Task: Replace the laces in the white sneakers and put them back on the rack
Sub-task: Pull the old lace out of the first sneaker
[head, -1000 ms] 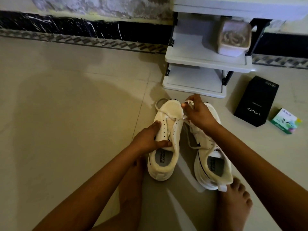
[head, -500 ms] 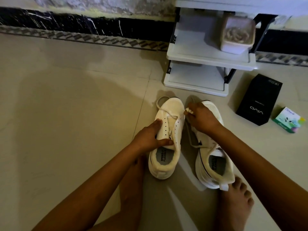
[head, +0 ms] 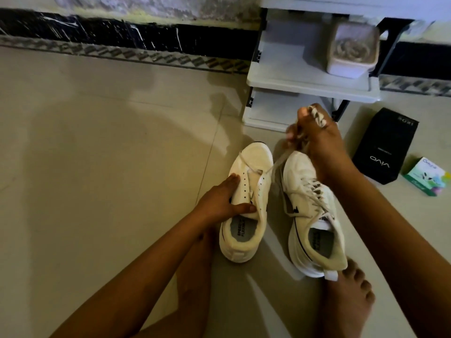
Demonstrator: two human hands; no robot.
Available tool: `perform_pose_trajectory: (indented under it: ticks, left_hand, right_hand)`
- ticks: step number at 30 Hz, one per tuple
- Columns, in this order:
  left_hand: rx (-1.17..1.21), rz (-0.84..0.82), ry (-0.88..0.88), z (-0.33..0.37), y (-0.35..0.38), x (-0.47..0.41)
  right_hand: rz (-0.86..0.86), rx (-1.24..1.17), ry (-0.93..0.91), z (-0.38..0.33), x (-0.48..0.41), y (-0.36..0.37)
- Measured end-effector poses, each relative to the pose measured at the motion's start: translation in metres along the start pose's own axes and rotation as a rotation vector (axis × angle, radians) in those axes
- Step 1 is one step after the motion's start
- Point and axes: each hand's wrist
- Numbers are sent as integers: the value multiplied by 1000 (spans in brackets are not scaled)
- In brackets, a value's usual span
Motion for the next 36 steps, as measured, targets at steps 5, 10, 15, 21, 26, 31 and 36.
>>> perform_pose_trajectory:
  ticks: [5,10,15,21,26,31,36]
  left_hand:
    - [-13,2,5,1,0,0]
    - [-25,1,0,1,-1,0]
    - [-21,-3,-3,0,-1,0]
    - [-8,-7,-1,2,-1,1]
    - [1,-4,-6,2,-1,1]
    - [10,-8,-9,-1,0,1]
    - [11,0,-6,-2,1,-1]
  right_hand:
    - [-95,938,-39,37,-14,-27]
    - [-381,1490,-25,73,-4,-30]
    - [-357,1620,-67,75,-2,-26]
    - [-305,1422,-90,74,-10,-29]
    - [-198,609,-38,44,-4,-16]
    - [-227,229,-69,13,7,14]
    - [-121,-81,-32,-14,5,13]
Point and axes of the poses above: each hand's wrist, its own x-axis away from the middle knuckle, its own y-axis out of the palm, z = x × y, and after that the axes turned 1 degree about x, right-handed
